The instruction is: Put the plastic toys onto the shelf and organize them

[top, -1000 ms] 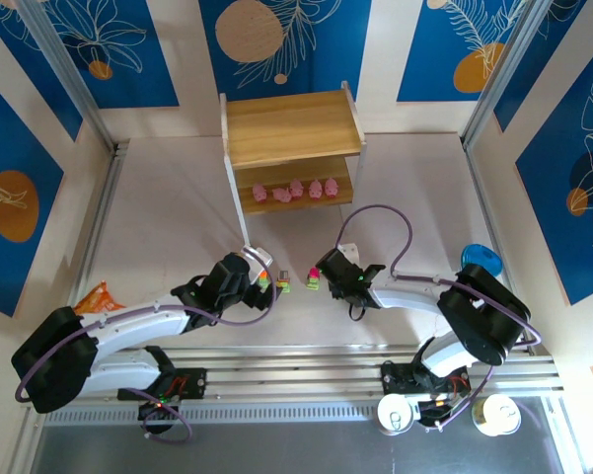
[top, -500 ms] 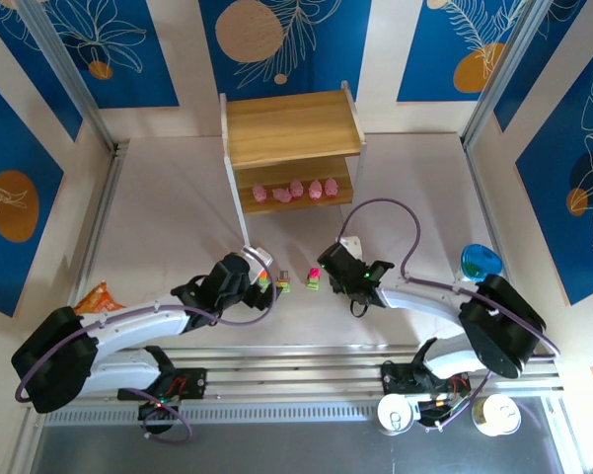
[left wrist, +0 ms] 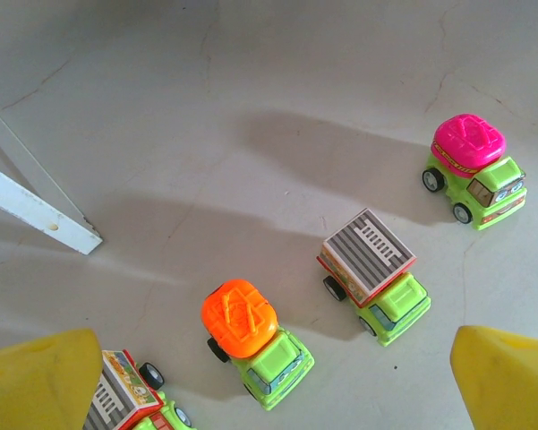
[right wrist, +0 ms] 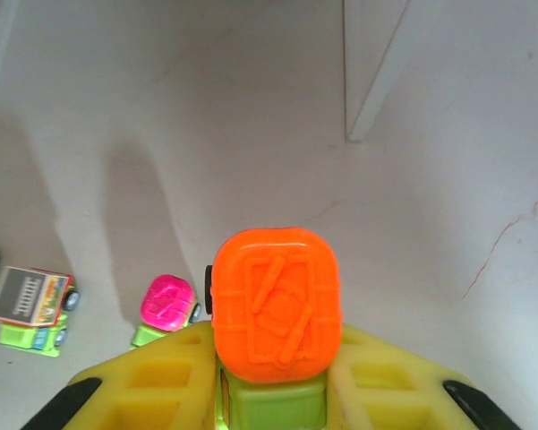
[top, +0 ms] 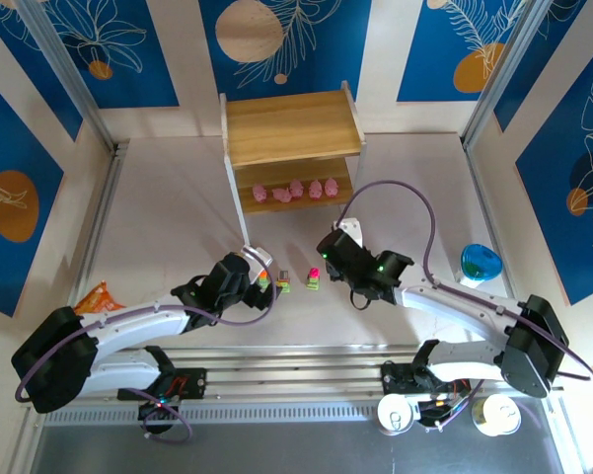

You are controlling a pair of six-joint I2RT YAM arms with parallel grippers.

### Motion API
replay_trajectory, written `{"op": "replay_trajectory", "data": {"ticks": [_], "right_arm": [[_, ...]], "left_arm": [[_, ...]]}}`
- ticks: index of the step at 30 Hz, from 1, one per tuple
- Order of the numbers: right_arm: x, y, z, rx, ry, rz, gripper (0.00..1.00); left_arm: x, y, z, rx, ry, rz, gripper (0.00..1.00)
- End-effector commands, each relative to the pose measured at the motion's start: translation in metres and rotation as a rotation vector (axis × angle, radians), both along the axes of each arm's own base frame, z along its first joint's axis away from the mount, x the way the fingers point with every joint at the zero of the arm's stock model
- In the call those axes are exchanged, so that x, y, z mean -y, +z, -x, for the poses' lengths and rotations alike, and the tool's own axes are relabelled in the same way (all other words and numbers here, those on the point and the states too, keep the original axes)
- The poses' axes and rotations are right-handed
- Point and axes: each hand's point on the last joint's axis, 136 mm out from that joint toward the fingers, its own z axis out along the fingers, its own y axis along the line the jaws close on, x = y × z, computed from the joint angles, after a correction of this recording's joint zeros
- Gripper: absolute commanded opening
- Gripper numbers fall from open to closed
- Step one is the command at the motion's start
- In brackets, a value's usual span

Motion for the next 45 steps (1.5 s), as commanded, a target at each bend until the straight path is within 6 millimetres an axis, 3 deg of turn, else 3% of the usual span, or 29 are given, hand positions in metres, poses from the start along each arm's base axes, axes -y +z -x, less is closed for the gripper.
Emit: {"op": "replay_trajectory", "data": {"ticks": [1,11,28,35,45], "right_arm": [[0.002,0.036,0.001,0.052,0.028,0.028,0.24],[-0.011,0.117,-0.012,0.167,0.092,0.021,0.24],[-0.031,0.211,-0.062,0.259,0.141,0.042,0.24],[-0.032,0.236,-0.083,0.285,0.139,0.041,0.24],[-0.022,0.24,-0.119,0.245,0.094,0.026,0.24]], "left_arm": [[0.003,0.007,-0.002,0.011,0.006,0.002,1.0],[0.002,0.007,-0.003,0.014,0.012,-0.001,1.0],[0.001,0.007,-0.003,0.016,0.014,-0.004,1.0],[0.001,0.007,-0.004,0.017,0.014,-0.004,1.0],[0.002,0.01,-0.004,0.025,0.012,0.004,1.0]]}}
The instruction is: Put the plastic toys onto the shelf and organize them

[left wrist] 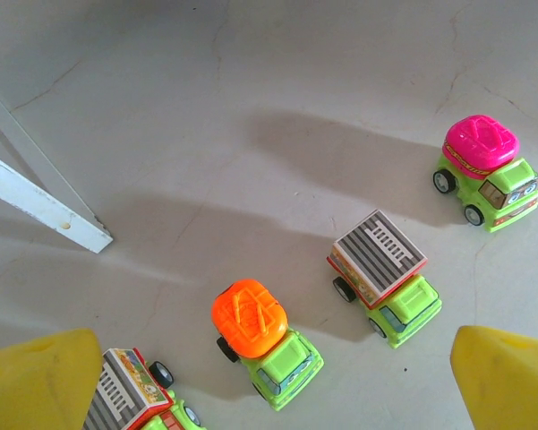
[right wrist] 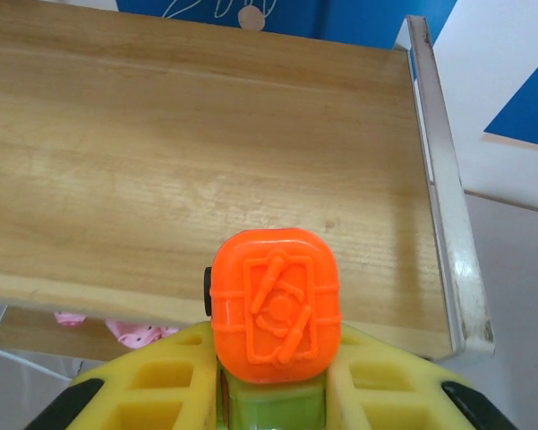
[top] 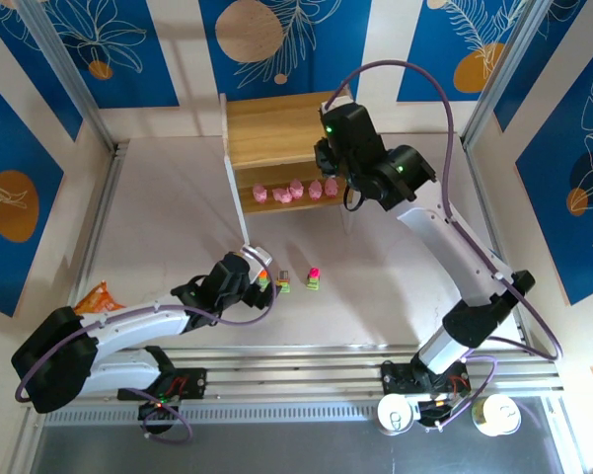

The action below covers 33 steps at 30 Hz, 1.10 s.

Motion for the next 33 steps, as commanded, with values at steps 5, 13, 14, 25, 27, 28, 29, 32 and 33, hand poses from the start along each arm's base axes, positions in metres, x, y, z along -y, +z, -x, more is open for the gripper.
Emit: {"op": "replay_trajectory", "data": {"ticks": [5,13,14,25,27,28,29,32,33], "right_arm": [[0.006,0.0,-0.019,-0.046,-0.006,0.001,0.24],[0.014,-0.015,-0.036,-0.095,-0.03,-0.003,0.24],[0.015,-0.015,-0.037,-0.098,-0.031,-0.004,0.24],[0.018,-0.026,-0.048,-0.122,-0.045,0.005,0.24],[0.019,-0.026,-0.049,-0.124,-0.047,0.004,0.25],[0.019,-0.027,-0.049,-0.126,-0.047,0.003,0.26],[0.019,-0.027,-0.05,-0.127,-0.048,0.005,0.26],[0.021,-0.028,-0.051,-0.126,-0.052,0.013,0.29],[0.021,-0.028,-0.051,-0.125,-0.055,0.014,0.29]], "left_arm": [[0.006,0.011,0.0,0.019,-0.013,0.027,1.0],[0.007,0.016,0.002,0.031,-0.024,0.052,1.0],[0.007,0.016,0.002,0.032,-0.026,0.052,1.0],[0.007,0.019,0.003,0.039,-0.029,0.063,1.0],[0.007,0.018,0.003,0.036,-0.029,0.06,1.0],[0.007,0.019,0.002,0.038,-0.029,0.062,1.0],[0.008,0.018,0.003,0.037,-0.03,0.062,1.0],[0.008,0.018,0.002,0.035,-0.029,0.06,1.0],[0.008,0.018,0.002,0.035,-0.03,0.06,1.0]]}}
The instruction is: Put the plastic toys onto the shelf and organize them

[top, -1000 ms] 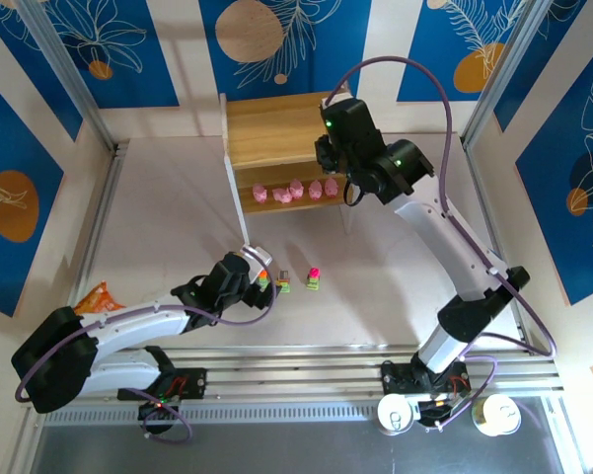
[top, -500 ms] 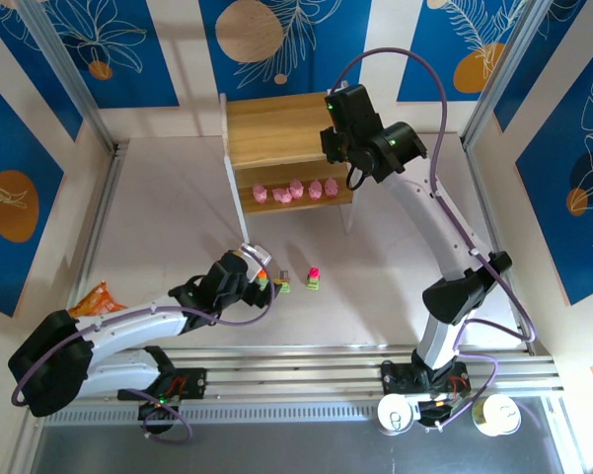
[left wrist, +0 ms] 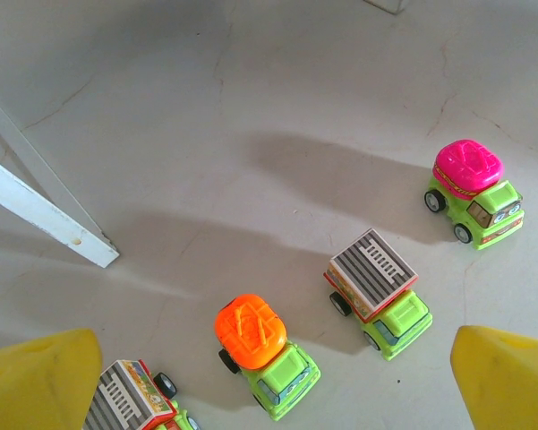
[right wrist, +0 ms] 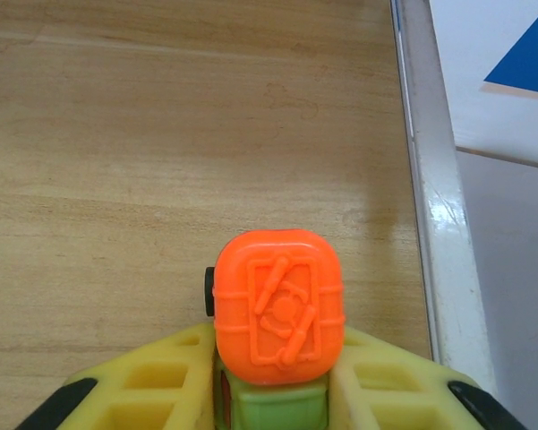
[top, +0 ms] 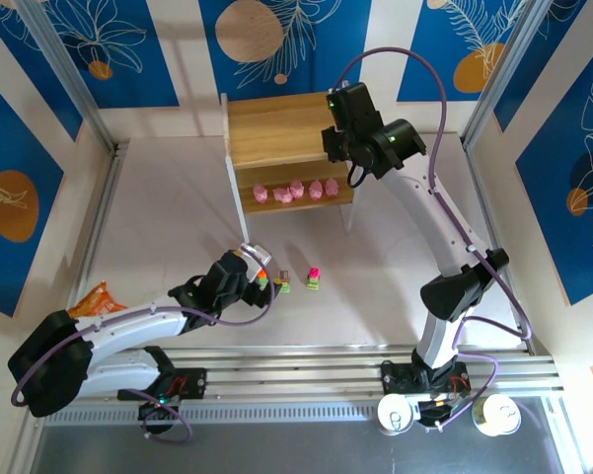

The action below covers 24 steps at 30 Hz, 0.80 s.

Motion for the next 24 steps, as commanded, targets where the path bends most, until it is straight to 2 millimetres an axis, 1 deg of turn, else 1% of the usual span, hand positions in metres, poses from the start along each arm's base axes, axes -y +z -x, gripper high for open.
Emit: {"op": "replay_trajectory", "data": {"ticks": [1,8,12,21,24], "right_arm": [[0.0,0.003,-0.004,0.003,0.002,-0.004,0.3],[-0.002,0.005,-0.004,0.006,0.007,-0.007,0.33],[-0.002,0.01,-0.005,0.02,0.01,-0.005,0.37],[-0.002,0.015,-0.004,0.028,0.014,-0.011,0.4],[-0.002,0.021,-0.003,0.045,0.014,-0.007,0.41]], "left_arm": [[0.007,0.007,0.003,0.011,-0.03,0.029,1.0],[0.007,0.007,0.002,0.012,-0.028,0.03,1.0],[0.006,0.007,0.003,0.011,-0.028,0.027,1.0],[0.006,0.007,0.002,0.012,-0.026,0.024,1.0],[0.006,0.007,0.002,0.013,-0.025,0.024,1.0]]}}
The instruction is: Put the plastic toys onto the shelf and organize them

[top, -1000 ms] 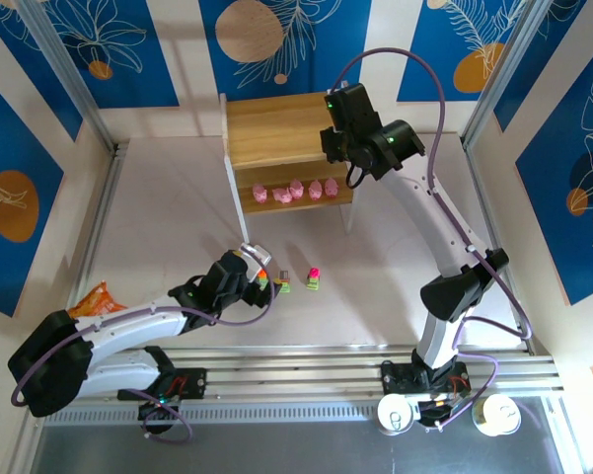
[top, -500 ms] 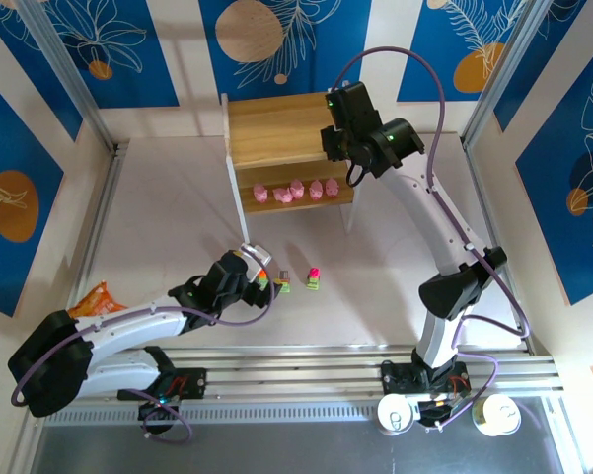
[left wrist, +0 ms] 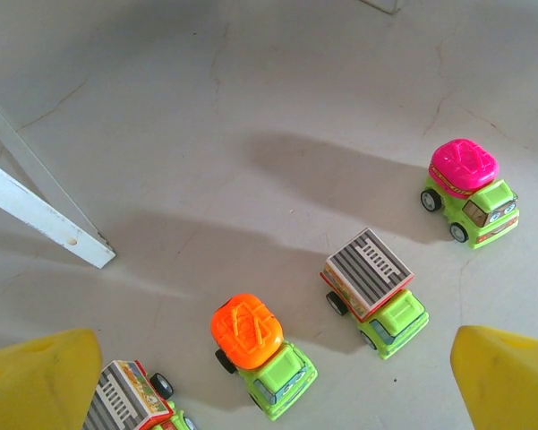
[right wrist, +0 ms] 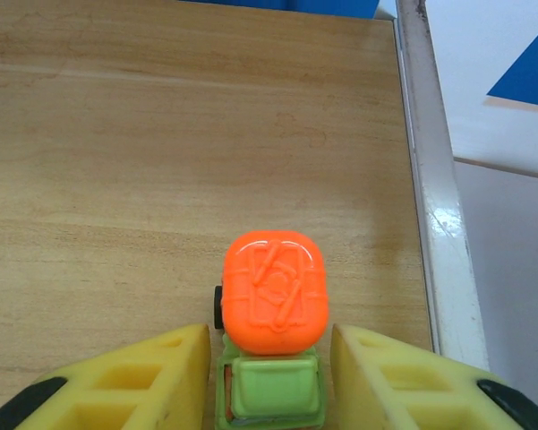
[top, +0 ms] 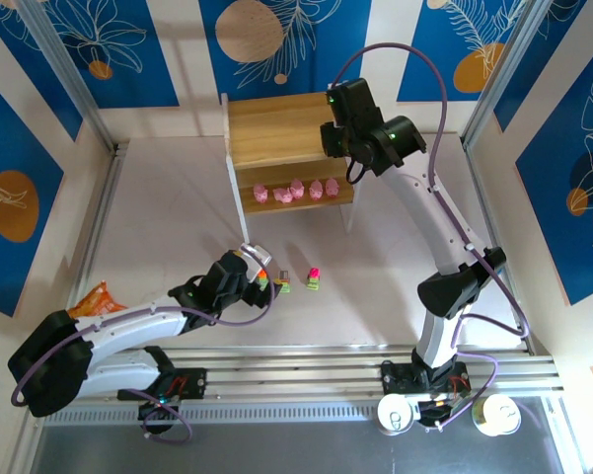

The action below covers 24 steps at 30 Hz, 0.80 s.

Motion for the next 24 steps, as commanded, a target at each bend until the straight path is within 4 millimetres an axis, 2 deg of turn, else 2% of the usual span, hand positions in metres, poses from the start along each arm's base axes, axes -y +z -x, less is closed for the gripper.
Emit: {"op": "replay_trajectory", "data": {"ticks": [1,6,14,20,24], "right_arm": [[0.002,0.014,0.002,0.032,0.005,0.01,0.42],[0.007,0.032,0.008,0.078,-0.003,0.004,0.44],[0.004,0.053,0.028,0.133,0.014,0.004,0.48],[-0.002,0.056,0.046,0.145,0.037,-0.007,0.48],[-0.011,0.047,0.063,0.14,0.058,-0.011,0.48]], "left_arm": [[0.005,0.008,0.001,0.017,-0.019,0.023,1.0],[0.001,0.009,0.0,0.025,0.001,0.022,1.0],[-0.014,0.014,-0.007,0.052,0.077,0.023,1.0],[-0.039,0.024,-0.013,0.1,0.181,0.047,1.0],[-0.06,0.031,-0.015,0.127,0.258,0.075,1.0]]}}
